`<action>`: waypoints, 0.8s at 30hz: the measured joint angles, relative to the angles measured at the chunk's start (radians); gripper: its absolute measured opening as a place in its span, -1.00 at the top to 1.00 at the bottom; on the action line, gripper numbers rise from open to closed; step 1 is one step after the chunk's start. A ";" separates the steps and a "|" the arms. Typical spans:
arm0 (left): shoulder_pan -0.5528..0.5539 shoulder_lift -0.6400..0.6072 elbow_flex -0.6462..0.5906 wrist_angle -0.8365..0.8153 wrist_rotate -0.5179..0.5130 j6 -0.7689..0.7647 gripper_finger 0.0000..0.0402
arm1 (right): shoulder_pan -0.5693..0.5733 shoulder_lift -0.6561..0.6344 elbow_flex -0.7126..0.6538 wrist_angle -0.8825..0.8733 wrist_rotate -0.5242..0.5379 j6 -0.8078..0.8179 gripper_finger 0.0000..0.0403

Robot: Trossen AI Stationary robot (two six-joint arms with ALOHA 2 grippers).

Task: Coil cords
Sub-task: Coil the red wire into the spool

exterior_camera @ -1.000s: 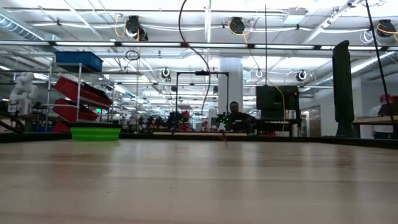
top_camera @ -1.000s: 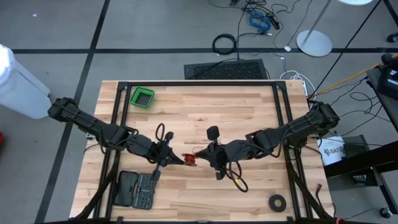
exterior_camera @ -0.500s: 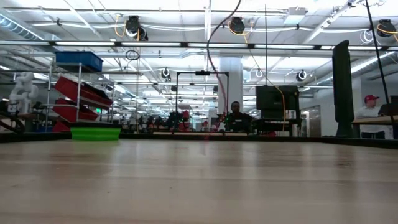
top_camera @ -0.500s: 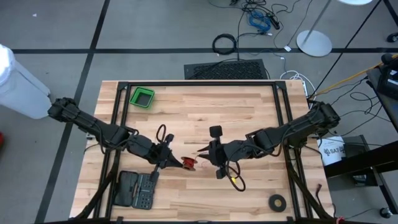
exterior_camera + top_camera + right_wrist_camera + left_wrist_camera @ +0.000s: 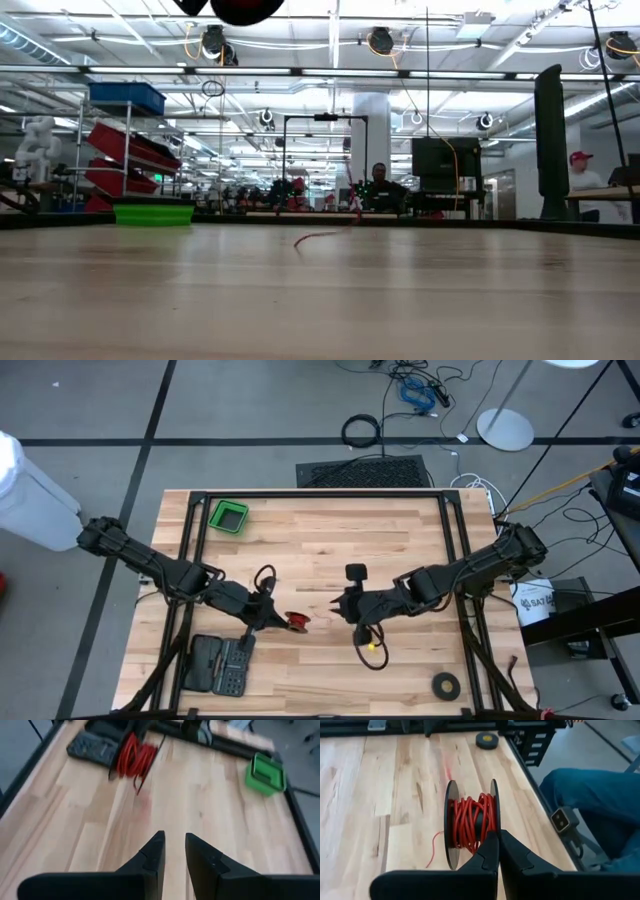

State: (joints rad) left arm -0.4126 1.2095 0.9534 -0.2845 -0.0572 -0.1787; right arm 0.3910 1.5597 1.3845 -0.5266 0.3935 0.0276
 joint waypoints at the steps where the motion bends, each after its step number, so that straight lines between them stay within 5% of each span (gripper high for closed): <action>1: 0.000 0.000 0.002 -0.011 0.000 0.000 0.98 | 0.005 0.000 0.000 -0.022 0.000 0.017 0.68; 10: 0.000 -0.007 0.019 -0.048 -0.004 0.007 0.98 | 0.069 0.000 0.000 -0.113 -0.009 0.120 0.68; 24: 0.003 -0.007 0.019 -0.048 -0.004 0.038 0.98 | 0.059 0.063 0.000 0.323 -0.002 0.055 0.68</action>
State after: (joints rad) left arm -0.4097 1.2022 0.9722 -0.3325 -0.0612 -0.1409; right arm 0.4502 1.6228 1.3846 -0.2038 0.3918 0.0830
